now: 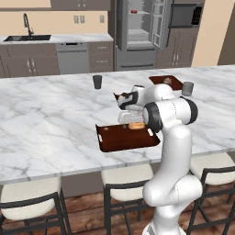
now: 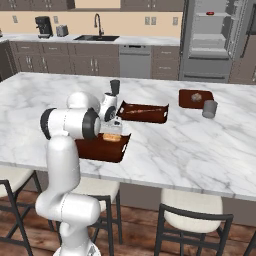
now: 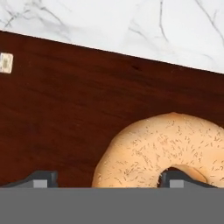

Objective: Take the donuts from the fridge and place them on the empty tray on the dining counter.

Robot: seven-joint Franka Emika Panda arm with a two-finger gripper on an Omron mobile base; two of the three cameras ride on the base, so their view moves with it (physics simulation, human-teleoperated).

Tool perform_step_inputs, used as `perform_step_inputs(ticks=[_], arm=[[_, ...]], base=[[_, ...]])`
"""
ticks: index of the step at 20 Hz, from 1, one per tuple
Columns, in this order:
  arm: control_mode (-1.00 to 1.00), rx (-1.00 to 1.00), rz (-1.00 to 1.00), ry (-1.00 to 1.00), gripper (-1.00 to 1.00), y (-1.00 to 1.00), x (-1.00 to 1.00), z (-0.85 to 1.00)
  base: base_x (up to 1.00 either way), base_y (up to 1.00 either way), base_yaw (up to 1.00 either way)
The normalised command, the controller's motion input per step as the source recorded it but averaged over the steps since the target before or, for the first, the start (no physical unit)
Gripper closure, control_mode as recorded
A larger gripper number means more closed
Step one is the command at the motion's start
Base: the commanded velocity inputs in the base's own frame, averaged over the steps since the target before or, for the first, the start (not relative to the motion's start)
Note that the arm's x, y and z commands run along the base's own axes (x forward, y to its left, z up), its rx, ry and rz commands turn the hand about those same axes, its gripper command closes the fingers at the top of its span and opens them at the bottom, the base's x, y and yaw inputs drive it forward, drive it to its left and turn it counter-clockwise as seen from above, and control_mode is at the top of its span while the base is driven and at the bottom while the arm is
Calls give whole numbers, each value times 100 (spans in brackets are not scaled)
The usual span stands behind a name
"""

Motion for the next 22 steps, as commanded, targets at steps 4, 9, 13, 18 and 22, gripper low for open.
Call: perform_step_inputs(ticks=[4, 9, 13, 18, 22], arm=[[-100, 0, -18, -37, -100, 0, -58, -36], [-100, 0, -20, -39, -100, 0, -39, -21], [-100, 0, -3, -15, -100, 9, 33, 4], [-100, -6, 8, 3, -100, 4, 83, 26], [-100, -21, -1, 5, -100, 1, 23, 5]], base=[[0, 0, 0], [0, 0, 0], [0, 0, 0], [0, 0, 0], [0, 0, 0]])
